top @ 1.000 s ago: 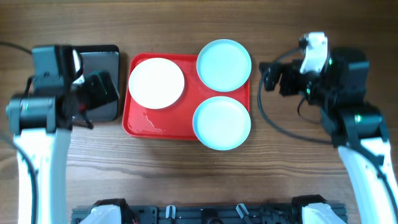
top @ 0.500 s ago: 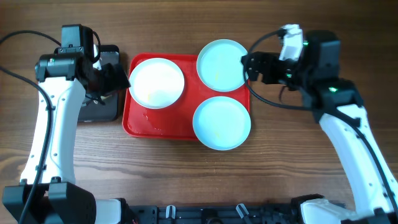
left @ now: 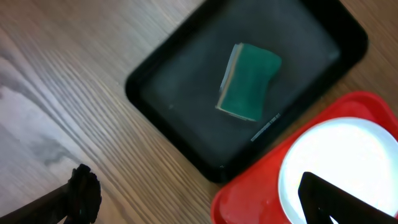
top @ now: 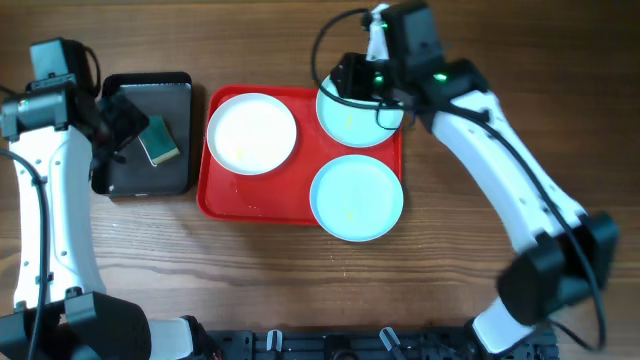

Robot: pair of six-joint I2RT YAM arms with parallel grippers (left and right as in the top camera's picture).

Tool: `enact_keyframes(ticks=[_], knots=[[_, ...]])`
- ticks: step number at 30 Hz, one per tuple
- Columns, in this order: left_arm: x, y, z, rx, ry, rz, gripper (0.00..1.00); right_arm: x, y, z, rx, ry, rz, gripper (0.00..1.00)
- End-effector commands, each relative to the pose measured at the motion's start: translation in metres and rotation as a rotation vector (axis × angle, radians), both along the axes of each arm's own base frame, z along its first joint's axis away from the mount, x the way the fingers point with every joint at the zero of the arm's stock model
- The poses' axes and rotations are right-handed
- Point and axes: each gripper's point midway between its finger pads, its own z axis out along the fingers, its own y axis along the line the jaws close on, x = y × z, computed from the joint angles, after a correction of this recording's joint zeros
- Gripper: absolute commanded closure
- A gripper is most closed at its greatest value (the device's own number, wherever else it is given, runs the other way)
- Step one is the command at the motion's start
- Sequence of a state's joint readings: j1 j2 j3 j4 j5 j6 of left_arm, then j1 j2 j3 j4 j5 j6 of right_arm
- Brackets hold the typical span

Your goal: Clean dirty plates on tray and stack at the side

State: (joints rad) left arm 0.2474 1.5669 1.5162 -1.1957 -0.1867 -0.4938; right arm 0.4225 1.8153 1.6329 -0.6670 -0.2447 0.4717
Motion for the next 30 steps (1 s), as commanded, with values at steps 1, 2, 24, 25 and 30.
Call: enact_keyframes(ticks=[1, 2, 24, 25, 30], knots=[[-0.001, 0.011, 0.01, 0.031, -0.028, 0.047, 0.0, 0.013, 0.022, -0.046, -0.064, 0.059, -0.018, 0.62], [0.0, 0.011, 0.01, 0.031, -0.03, 0.047, 0.0, 0.014, 0.026, -0.057, -0.079, 0.07, -0.021, 0.63], [0.015, 0.016, -0.046, 0.007, 0.097, 0.035, 0.0, -0.001, 0.094, -0.171, -0.226, 0.08, 0.17, 0.65], [0.016, 0.016, -0.049, 0.006, 0.105, 0.032, 0.0, 0.0, 0.094, -0.174, -0.233, 0.076, 0.18, 0.64], [0.02, 0.017, -0.059, 0.005, 0.124, 0.033, 0.0, -0.003, 0.093, -0.194, -0.253, 0.102, 0.183, 0.66]])
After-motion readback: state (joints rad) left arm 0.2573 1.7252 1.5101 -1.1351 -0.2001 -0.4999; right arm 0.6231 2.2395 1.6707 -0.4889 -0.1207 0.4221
